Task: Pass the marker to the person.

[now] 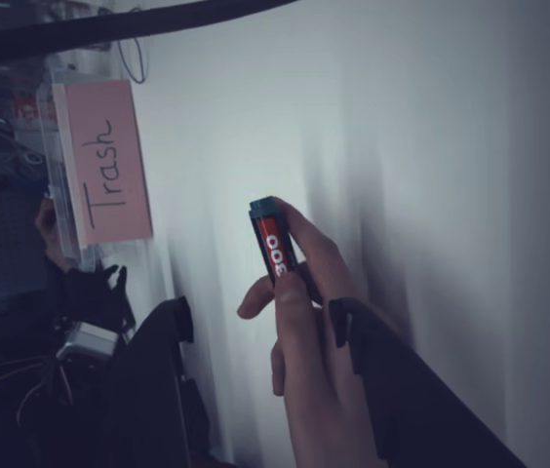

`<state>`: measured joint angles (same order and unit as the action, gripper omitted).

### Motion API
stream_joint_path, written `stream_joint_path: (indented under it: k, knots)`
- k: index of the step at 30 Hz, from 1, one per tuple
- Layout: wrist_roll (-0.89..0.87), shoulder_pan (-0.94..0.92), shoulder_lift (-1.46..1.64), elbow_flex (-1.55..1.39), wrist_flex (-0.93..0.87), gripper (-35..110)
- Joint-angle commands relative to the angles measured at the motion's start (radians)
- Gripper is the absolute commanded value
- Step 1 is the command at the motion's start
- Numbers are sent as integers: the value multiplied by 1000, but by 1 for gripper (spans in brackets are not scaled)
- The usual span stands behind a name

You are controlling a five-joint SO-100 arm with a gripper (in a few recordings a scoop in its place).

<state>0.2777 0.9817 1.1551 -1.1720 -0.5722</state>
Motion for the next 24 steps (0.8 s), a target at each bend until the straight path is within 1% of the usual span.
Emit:
stream_joint_path:
  k: [1,15,24]
  knots:
    - [0,-12,107,-11,3,31]
    - [8,-5,222,-123,26,31]
    - [3,2,256,-130,0,31]
